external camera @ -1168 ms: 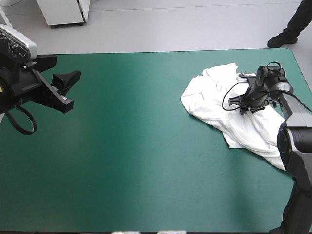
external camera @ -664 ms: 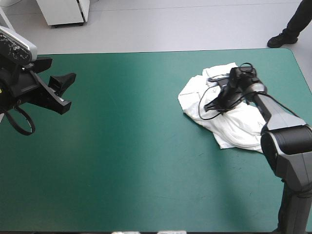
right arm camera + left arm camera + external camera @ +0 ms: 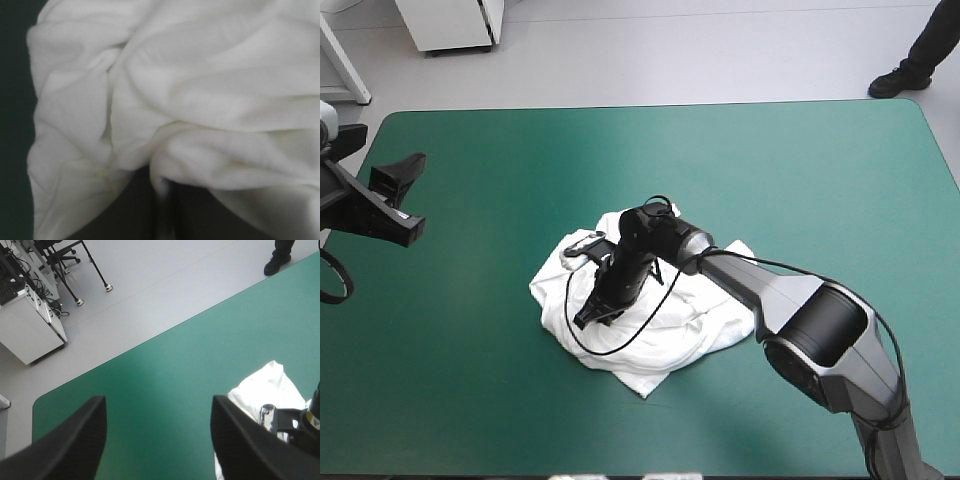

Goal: Fold the cloth

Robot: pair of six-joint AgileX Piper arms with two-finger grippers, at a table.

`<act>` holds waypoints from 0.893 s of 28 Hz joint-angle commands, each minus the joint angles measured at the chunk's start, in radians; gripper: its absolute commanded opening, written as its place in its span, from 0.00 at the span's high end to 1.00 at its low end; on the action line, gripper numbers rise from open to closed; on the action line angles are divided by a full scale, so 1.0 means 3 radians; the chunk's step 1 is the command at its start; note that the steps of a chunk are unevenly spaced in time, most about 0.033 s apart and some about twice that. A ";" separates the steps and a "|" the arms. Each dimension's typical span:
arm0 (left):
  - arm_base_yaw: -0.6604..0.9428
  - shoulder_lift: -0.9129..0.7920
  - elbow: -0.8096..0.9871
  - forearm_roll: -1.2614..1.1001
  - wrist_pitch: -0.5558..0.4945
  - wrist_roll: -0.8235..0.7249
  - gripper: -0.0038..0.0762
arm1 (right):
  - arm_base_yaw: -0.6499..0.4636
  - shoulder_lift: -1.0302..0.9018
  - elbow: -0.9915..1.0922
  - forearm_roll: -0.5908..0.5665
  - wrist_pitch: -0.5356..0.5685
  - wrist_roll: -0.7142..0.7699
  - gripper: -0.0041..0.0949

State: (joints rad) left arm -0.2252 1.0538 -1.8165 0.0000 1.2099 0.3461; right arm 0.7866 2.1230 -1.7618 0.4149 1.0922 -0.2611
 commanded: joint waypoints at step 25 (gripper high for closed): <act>-0.0007 0.0013 -0.0035 0.0239 -0.0160 -0.0260 0.45 | -0.0123 -0.1742 -0.0227 -0.1435 0.0518 0.0777 0.33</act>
State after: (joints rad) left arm -0.2252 1.0453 -1.8165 0.0155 1.2044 0.3049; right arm 0.7558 1.7181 -1.7994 0.0610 1.2371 -0.0665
